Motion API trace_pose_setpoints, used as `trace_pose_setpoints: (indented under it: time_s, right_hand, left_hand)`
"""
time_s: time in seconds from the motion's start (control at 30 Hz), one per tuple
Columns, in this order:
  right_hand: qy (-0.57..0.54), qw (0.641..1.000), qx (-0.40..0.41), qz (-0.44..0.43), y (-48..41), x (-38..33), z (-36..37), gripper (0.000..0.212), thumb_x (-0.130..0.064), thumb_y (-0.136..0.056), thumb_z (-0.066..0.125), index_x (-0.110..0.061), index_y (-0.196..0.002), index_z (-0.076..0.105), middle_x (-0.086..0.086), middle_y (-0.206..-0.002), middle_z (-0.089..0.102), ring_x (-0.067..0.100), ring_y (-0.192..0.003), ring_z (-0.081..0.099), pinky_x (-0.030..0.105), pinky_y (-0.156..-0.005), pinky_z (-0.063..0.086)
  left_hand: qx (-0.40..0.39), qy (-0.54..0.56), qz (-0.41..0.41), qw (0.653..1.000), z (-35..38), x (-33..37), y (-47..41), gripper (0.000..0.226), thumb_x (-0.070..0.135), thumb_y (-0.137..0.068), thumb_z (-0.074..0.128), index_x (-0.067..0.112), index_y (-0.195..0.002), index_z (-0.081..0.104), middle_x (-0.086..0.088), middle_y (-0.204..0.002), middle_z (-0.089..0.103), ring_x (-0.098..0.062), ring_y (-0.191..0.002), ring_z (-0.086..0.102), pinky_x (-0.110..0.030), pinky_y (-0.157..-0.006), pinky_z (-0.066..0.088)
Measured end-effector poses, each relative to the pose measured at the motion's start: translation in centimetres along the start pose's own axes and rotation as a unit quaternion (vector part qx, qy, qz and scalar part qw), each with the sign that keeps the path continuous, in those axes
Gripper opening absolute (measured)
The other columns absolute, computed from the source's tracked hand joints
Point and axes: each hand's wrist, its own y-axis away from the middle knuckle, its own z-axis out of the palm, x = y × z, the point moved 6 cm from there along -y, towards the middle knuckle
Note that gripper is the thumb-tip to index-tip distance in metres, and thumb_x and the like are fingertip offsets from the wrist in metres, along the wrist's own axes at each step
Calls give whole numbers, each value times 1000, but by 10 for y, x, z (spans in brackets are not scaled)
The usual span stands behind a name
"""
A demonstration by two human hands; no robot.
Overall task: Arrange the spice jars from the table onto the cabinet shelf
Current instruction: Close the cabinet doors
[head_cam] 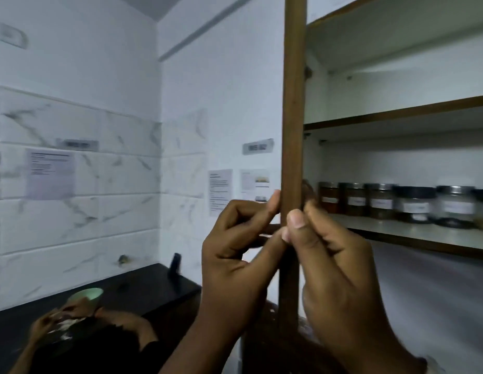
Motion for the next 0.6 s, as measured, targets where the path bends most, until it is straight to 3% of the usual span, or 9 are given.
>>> trace_pose_setpoints:
  time_s: [0.07, 0.1, 0.17, 0.23, 0.33, 0.47, 0.6]
  right_hand:
    - [25, 999, 45, 1, 2, -6, -39, 36, -36, -98, 50, -12, -104, 76, 8, -92, 75, 16, -91, 74, 33, -76, 59]
    - [45, 996, 75, 2, 2, -7, -62, 39, -36, -99, 50, -5, -97, 74, 18, -85, 71, 30, -83, 71, 48, -72, 58]
    - [49, 991, 124, 18, 0, -4, -101, 41, -35, -98, 51, 1, -93, 69, 32, -88, 66, 49, -87, 63, 62, -76, 54]
    - [22, 984, 164, 65, -5, 2, -142, 40, -38, -97, 54, -2, -96, 71, 31, -97, 68, 49, -96, 66, 61, -86, 56]
    - [11, 969, 209, 129, -16, 19, -202, 36, -40, -101, 55, -11, -101, 77, 13, -103, 78, 28, -100, 76, 44, -88, 63]
    - [82, 940, 285, 168, -35, 57, -274, 47, -41, -104, 51, 2, -110, 68, 27, -117, 69, 45, -115, 64, 64, -100, 50]
    - [42, 934, 303, 185, -53, 96, -321, 38, -38, -104, 51, -7, -105, 73, 16, -113, 76, 30, -116, 69, 43, -101, 56]
  left_hand:
    - [-44, -27, 57, 997, 40, -6, 0, 46, 34, -89, 71, 15, -131, 65, -8, -108, 61, -23, -106, 63, -31, -89, 52]
    - [-64, -37, 87, 993, 62, -10, 0, 47, 38, -91, 69, 12, -130, 64, -10, -115, 59, -25, -115, 59, -36, -95, 49]
    - [-106, -57, 142, 983, 104, -23, 0, 51, 42, -92, 66, 9, -130, 64, -18, -137, 50, -30, -137, 45, -48, -110, 40]
    - [-160, -69, 179, 968, 153, -36, 1, 51, 43, -95, 62, 10, -133, 63, -22, -157, 32, -36, -151, 23, -58, -118, 26]
    - [-223, -106, 222, 943, 225, -58, 4, 52, 46, -101, 48, 19, -144, 53, -14, -167, 14, -34, -155, 4, -65, -119, 11]
    - [-249, -222, 249, 909, 297, -94, 5, 59, 55, -103, 32, 28, -155, 35, -10, -169, 3, -33, -155, -4, -63, -120, 7]
    - [-284, -307, 244, 875, 339, -126, 1, 64, 63, -101, 25, 36, -159, 19, -7, -169, -5, -32, -155, -9, -62, -121, 9]
